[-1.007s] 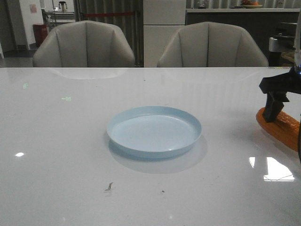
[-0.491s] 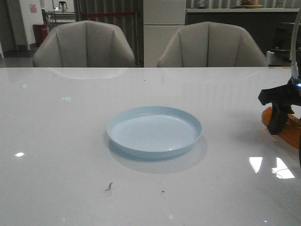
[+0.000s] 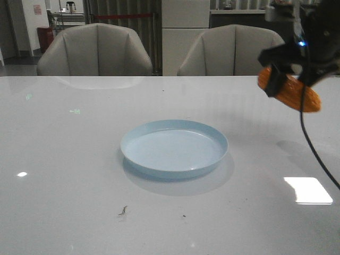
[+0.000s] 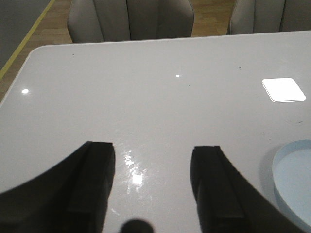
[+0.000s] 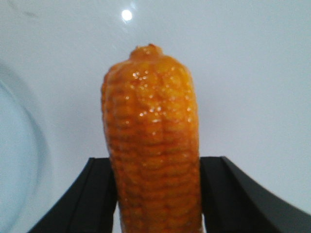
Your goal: Place corn on plate with both arms
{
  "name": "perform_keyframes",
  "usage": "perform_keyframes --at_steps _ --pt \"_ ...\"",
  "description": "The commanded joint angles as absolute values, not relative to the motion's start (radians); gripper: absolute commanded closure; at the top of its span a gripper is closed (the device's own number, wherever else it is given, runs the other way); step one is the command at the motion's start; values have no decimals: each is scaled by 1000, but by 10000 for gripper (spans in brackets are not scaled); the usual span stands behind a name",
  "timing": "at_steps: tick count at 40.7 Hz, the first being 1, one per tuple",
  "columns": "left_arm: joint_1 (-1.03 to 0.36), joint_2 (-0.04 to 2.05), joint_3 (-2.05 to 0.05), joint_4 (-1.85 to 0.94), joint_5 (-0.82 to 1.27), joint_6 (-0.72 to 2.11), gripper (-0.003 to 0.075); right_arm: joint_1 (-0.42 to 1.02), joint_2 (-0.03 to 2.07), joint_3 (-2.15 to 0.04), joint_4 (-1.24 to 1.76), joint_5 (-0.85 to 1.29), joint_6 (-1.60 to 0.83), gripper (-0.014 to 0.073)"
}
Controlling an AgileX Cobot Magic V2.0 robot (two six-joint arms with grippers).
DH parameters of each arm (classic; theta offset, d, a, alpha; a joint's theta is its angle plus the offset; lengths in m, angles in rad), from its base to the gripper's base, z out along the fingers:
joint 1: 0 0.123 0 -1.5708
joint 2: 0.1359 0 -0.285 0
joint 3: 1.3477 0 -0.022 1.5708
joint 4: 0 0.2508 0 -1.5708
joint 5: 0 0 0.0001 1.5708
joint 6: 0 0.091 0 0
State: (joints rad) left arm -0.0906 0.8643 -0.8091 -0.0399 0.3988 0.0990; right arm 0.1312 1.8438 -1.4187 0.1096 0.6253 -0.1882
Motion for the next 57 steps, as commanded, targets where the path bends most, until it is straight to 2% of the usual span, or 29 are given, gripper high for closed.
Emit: perform_keyframes --at_steps 1,11,22,25,35,45,57 --pt "-88 855 -837 -42 313 98 300 203 1805 -1561 111 652 -228 323" --pt "-88 855 -837 -42 313 98 300 405 1851 -1670 111 702 -247 323" --pt "-88 855 -837 -42 313 98 301 510 1977 -1671 111 735 -247 323" --pt "-88 855 -837 -42 313 98 301 517 2009 -1671 111 731 -247 303" --pt "-88 855 -837 -42 313 98 301 518 2070 -1674 114 713 -246 90" --pt "-88 855 -837 -42 313 98 301 518 2069 -1677 114 694 -246 83" --pt "-88 855 -837 -42 313 98 301 488 1977 -1841 67 860 -232 83"
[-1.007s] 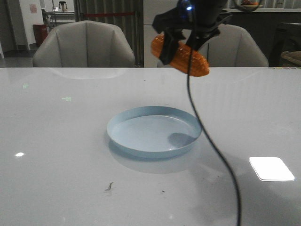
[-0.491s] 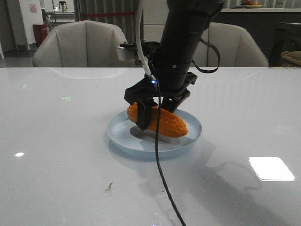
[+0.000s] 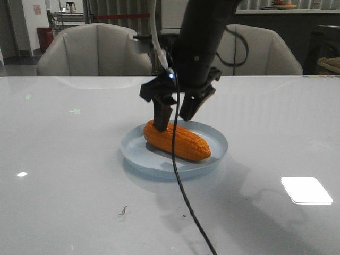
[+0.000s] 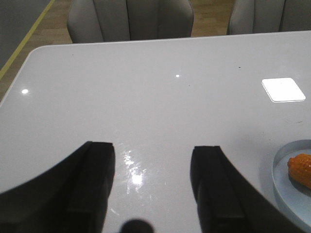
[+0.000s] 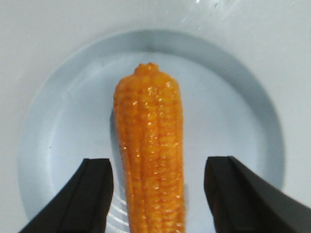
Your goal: Place corn on plate with both arms
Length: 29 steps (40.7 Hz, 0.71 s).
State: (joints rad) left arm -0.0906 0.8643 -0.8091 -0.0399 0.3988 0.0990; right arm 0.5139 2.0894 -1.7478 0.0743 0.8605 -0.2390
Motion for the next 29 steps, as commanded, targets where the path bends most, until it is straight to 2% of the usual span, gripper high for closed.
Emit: perform_keyframes --at_steps 1,10,20,29 --pt "-88 855 -837 -42 313 98 301 479 1962 -1858 77 871 -214 83" --pt "-88 855 -837 -42 313 98 301 361 1823 -1917 200 941 -162 83" --pt "-88 855 -837 -42 320 98 301 171 1650 -1917 197 1154 -169 85" --pt "-88 855 -837 -42 320 98 301 50 1469 -1855 201 1112 -190 85"
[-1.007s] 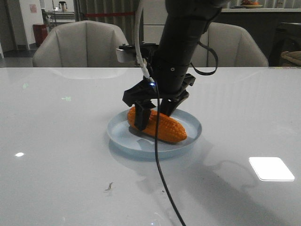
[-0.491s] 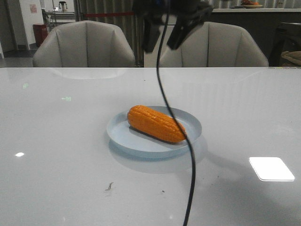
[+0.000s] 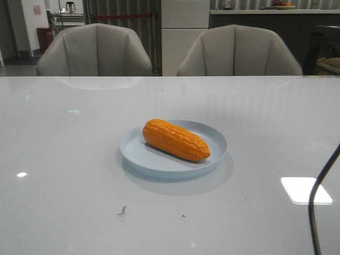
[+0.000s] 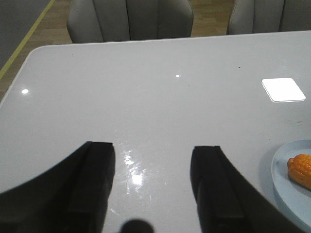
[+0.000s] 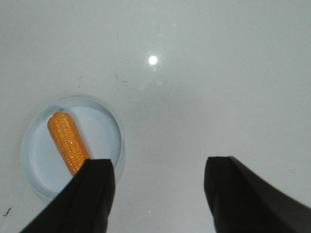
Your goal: Place corn on plate with both arms
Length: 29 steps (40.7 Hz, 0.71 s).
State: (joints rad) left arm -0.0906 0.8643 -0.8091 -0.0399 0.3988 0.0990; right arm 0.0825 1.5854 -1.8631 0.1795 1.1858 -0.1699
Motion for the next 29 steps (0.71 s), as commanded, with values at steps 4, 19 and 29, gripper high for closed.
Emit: perform_keyframes --at_steps 4,19,29 --pt "-88 855 -837 -42 320 98 301 22 1364 -1735 201 1046 -194 85" --pt "-88 855 -837 -42 320 98 302 -47 913 -1011 202 695 -192 85" --pt "-88 855 -837 -42 320 98 304 -47 667 -775 201 680 -175 85"
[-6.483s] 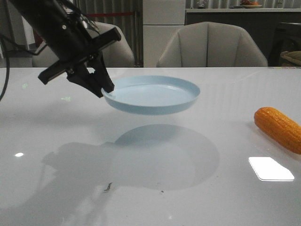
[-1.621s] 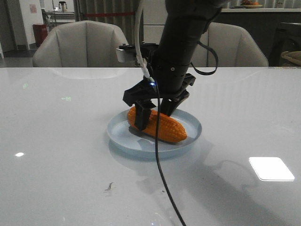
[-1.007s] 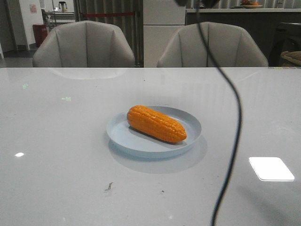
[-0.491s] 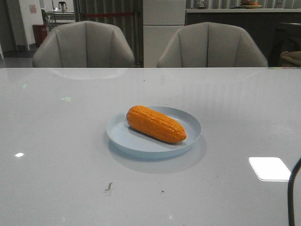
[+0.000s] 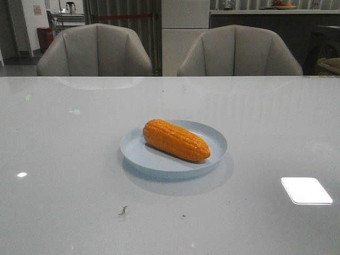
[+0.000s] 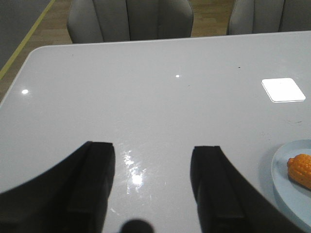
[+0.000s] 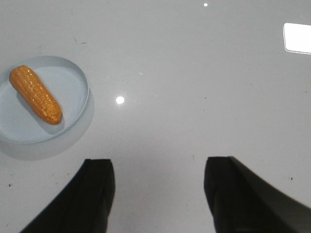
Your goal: Place corn on plate with both arms
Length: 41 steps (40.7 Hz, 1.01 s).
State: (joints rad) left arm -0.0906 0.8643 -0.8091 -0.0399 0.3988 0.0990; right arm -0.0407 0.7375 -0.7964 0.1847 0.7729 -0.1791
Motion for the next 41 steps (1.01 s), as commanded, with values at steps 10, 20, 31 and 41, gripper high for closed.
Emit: perform_keyframes --at_steps 10,20,31,41 --pt "-88 855 -837 -42 320 98 393 -47 607 -754 201 675 -175 85" --pt "-88 855 -837 -42 320 98 590 -47 607 -754 202 690 -175 85" --pt "-88 855 -837 -42 320 98 627 -47 607 -754 202 690 -175 85" --pt "-88 855 -837 -42 320 98 627 -47 607 -754 202 690 -175 85"
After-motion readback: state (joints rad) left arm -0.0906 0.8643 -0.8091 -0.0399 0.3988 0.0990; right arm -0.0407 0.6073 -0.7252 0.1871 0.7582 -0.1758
